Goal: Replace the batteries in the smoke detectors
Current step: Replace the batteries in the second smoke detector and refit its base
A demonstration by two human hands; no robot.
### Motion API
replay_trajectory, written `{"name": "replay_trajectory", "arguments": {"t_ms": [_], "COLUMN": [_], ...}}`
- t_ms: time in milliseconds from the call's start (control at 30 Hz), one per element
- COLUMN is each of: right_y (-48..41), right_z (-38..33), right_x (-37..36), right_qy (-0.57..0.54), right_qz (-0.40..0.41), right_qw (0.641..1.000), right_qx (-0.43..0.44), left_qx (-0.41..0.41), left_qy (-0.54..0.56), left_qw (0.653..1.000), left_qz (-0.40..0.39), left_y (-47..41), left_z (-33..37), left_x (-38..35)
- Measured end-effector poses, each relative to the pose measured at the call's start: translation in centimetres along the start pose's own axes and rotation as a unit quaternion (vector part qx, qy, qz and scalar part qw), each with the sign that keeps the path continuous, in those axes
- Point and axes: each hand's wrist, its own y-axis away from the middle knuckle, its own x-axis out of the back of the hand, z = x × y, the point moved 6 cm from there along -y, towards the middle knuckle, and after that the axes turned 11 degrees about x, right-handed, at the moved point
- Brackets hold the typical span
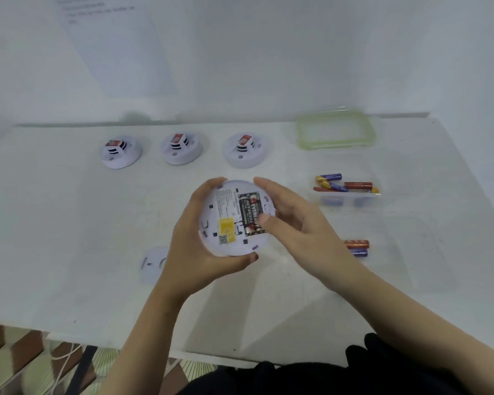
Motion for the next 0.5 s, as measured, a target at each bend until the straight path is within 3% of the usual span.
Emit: {"name": "replay_trajectory", "arguments": {"t_ms": [100,133,233,300,367,433,500], "right_y": [-0.4,-0.4,-0.5,-0.2,0.0,-0.1,-0.3], "right_z": [1.5,2.2,3.7,4.6,5.6,6.4,6.7], "right_x": [-3.1,-4.2,-7.4,-9.5,-12.0,-13.6,-14.6], "right_qy": [-0.097,-0.081,0.124,0.262,0.379,0.46,0.5], "right_qz": [0.066,0.069,-0.012,-0.112,-0.212,-0.252,-0.244], "right_qw": [0.991,0.992,0.992,0.959,0.9,0.85,0.828], "right_qx": [-0.062,-0.073,-0.031,0.007,0.033,0.048,0.068], "left_qx": [0.027,0.038,0.064,0.079,0.088,0.093,0.096], "left_qy": [0.014,0.019,0.022,0.025,0.026,0.013,-0.017], "left_qw": [0.999,0.998,0.996,0.995,0.994,0.993,0.993], "left_qz": [0.028,0.039,0.061,0.06,0.059,0.064,0.074], "left_y": [1.4,1.8,3.0,3.5,3.9,4.1,4.2], "left_z": [-1.9,-2.6,-4.5,-5.7,-6.8,-8.0,-9.1], "left_x": [4.4,5.9,10.2,11.9,13.6,15.0,16.0]}}
